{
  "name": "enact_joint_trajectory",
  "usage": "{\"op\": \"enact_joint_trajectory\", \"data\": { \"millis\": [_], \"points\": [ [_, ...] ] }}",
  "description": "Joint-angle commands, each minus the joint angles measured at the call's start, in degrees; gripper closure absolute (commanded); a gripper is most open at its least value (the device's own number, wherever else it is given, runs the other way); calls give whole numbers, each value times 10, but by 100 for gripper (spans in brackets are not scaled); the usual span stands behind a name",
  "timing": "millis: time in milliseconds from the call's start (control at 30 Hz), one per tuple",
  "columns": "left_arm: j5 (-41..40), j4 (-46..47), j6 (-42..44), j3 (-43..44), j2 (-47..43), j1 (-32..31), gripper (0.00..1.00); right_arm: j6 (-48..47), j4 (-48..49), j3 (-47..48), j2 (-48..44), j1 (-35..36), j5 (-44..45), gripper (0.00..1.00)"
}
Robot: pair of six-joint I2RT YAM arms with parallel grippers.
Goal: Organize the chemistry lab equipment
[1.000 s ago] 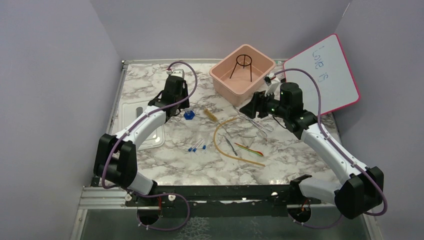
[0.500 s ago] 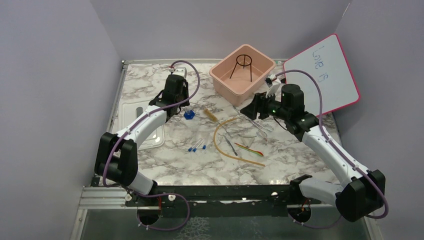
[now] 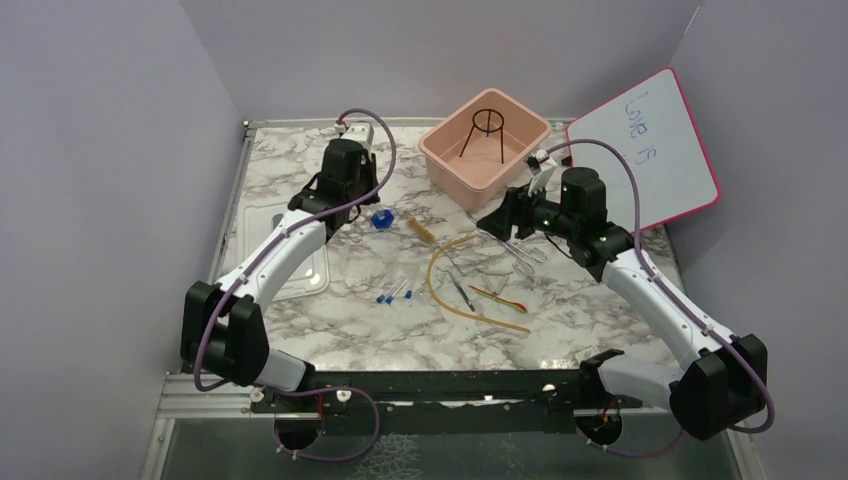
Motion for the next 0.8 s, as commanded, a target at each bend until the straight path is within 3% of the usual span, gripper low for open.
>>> {"op": "enact_joint_trajectory", "data": {
  "millis": [0,200,367,633,767],
  "points": [
    [99,-50,-27,73,-49,-4,78,-12,78,21,21,4,-70,37],
    [267,-102,-54,110,-71,-5,78,-22,164,57,66,50,-77,32],
    [406,-110,-46,111,-82,-11,78,-71,167,106,106,93,-52,28],
    [475,-110,-5,88,-106,-17,78,-116,130,144,158,140,-125,28],
    [492,-110,8,82,-113,-17,78,-121,117,140,168,151,-116,32]
  ]
}}
